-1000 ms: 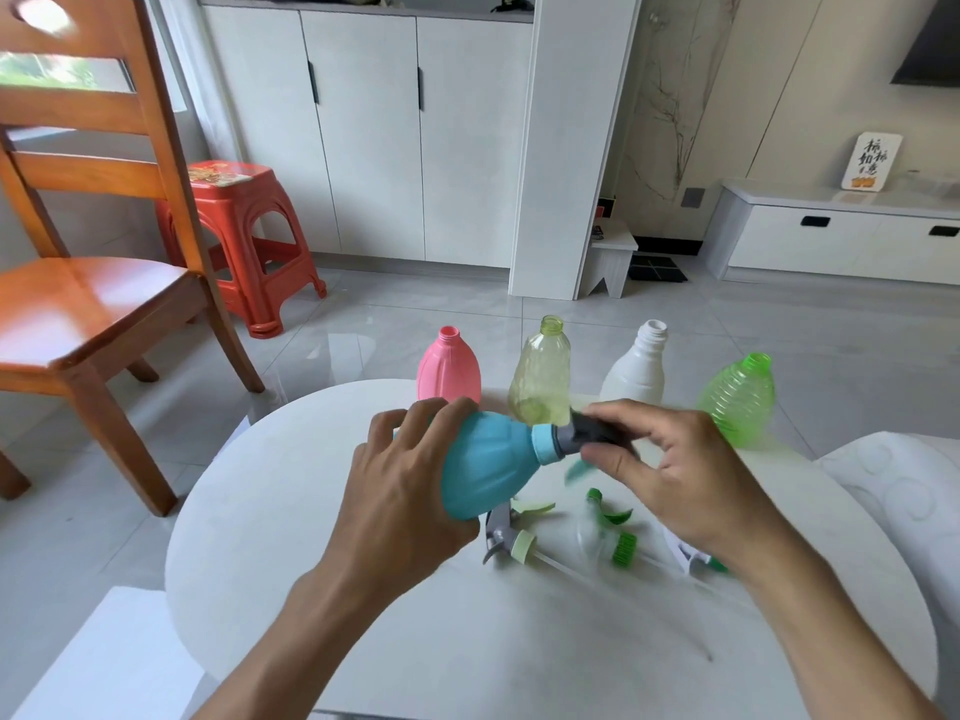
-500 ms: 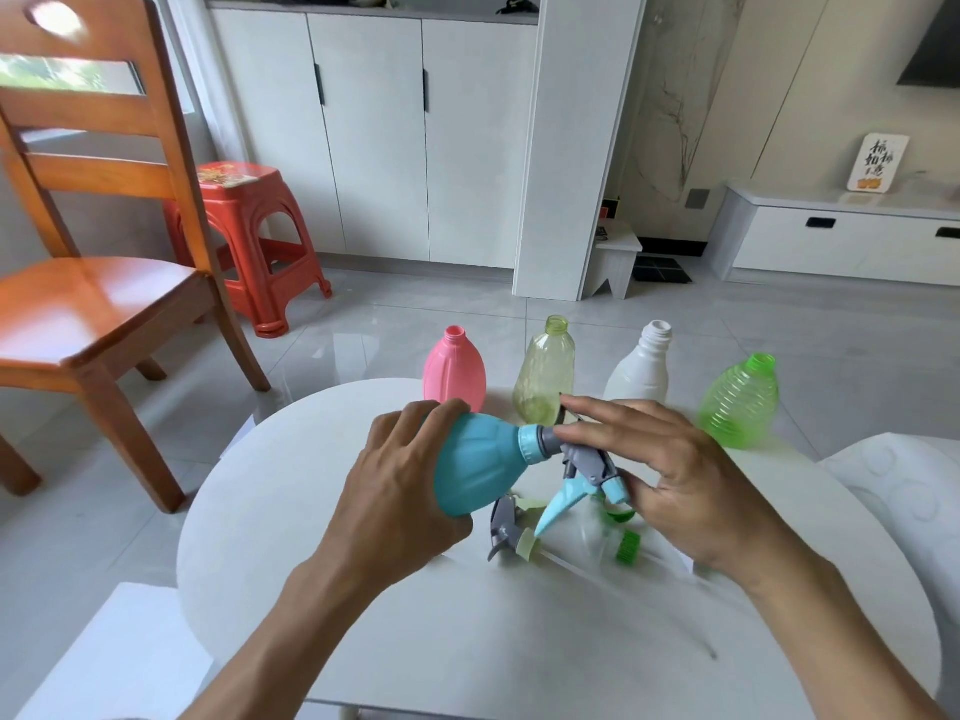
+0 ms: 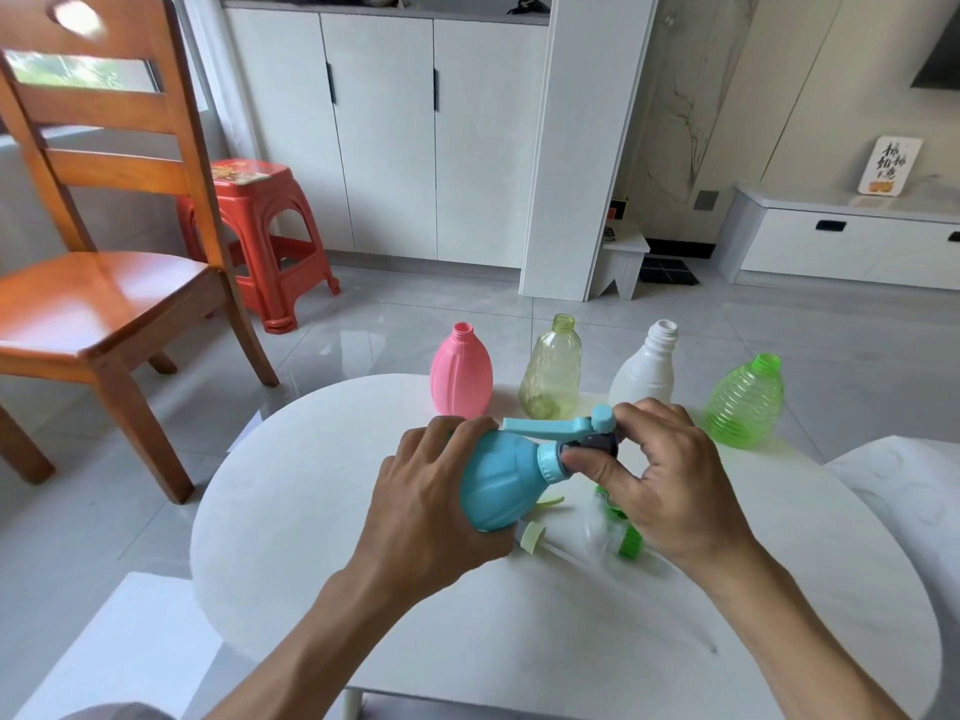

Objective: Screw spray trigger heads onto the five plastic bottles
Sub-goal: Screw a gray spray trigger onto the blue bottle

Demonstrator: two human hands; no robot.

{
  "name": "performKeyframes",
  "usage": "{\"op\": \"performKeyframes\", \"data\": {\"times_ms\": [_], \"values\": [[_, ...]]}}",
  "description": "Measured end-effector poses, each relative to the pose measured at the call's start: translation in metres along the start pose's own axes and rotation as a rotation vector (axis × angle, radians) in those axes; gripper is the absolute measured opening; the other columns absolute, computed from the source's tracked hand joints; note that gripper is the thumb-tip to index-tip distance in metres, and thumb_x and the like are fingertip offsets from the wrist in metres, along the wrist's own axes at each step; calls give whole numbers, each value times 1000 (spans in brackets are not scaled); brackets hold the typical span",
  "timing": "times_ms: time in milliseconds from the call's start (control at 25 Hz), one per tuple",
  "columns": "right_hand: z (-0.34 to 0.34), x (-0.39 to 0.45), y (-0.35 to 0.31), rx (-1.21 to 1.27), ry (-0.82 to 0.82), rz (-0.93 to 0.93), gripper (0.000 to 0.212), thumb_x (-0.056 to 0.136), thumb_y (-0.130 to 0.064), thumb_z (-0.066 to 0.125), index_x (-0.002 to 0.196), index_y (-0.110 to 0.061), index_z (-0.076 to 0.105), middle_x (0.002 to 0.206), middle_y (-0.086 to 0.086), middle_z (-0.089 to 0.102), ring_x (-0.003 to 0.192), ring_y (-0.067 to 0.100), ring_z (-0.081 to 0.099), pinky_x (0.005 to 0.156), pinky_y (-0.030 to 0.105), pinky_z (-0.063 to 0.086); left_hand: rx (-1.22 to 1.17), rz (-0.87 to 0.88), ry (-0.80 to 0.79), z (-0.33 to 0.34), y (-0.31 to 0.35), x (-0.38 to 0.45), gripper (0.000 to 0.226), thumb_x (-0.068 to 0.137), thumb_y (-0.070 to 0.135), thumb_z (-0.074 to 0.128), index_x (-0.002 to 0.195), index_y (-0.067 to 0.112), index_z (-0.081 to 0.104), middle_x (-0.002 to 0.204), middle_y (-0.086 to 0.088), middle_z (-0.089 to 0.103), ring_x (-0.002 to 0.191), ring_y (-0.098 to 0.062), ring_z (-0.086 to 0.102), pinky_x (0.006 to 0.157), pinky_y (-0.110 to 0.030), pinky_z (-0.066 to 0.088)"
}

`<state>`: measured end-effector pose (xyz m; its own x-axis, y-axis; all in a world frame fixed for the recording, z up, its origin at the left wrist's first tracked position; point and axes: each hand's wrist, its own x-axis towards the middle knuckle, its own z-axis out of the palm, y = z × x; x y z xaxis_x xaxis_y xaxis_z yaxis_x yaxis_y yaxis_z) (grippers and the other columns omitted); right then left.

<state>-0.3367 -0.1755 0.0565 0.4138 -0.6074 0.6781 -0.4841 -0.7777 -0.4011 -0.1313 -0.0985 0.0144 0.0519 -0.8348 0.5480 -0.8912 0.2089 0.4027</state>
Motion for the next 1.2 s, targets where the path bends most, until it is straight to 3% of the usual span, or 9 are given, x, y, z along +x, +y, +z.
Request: {"op": "performKeyframes", "data": {"times_ms": [80,160,280,440,520,640,760,880,1200], "values": [[6,-3,7,132,-39,135,33,79,-54,66,73,-22,62,65,-14,57,71,4,53,67,22,38,88,-13,12,1,2,2,89,52,49,82,129,29,43,118,2,59,97,-28,56,69,-41,51],[11,-4,11,523,-96,311,29,77,-51,74,85,-24,69,77,-15,68,79,3,61,80,24,45,95,-56,11,2,2,4,85,52,47,81,128,31,45,118,4,59,99,-27,56,71,-40,51],[24,-7,8,1126,-162,474,31,80,-33,78,107,-19,73,113,3,74,112,17,64,101,36,44,-302,-233,-74,-1,9,8,79,50,45,85,120,43,49,110,17,61,93,-14,61,71,-36,57],[30,-2,-4,1442,-273,429,25,89,-28,71,110,-16,70,137,14,63,136,28,50,113,36,37,-655,-337,-311,-7,13,11,74,52,40,88,118,40,55,102,9,68,89,-12,68,66,-39,63],[27,3,-7,1453,-321,399,23,91,-27,68,110,-13,67,138,13,61,136,28,49,112,36,37,-706,-323,-396,-11,12,13,71,53,38,87,118,38,57,101,7,69,90,-13,69,73,-39,62],[28,4,-11,1294,-226,420,26,85,-35,75,98,-14,68,120,11,70,125,29,58,107,37,42,-717,-335,-390,-11,11,12,71,53,37,86,118,39,58,103,7,70,92,-12,69,78,-38,62],[33,1,-20,1229,-95,443,27,80,-40,79,91,-17,71,106,6,75,110,21,67,97,29,48,-664,-352,-311,-9,11,9,70,50,38,86,114,40,58,100,10,69,89,-10,69,75,-38,62],[37,-2,-26,1160,-6,431,24,80,-38,78,87,-17,70,100,6,75,105,22,68,98,33,50,-631,-367,-269,-7,11,8,72,48,38,87,114,41,58,98,9,70,87,-10,69,71,-38,62],[39,-3,-32,1105,104,534,4,83,-17,70,79,-17,71,97,9,77,99,21,71,91,29,53,-601,-381,-255,1,11,8,74,49,40,88,115,41,56,98,11,68,84,-9,69,60,-34,63]]}}
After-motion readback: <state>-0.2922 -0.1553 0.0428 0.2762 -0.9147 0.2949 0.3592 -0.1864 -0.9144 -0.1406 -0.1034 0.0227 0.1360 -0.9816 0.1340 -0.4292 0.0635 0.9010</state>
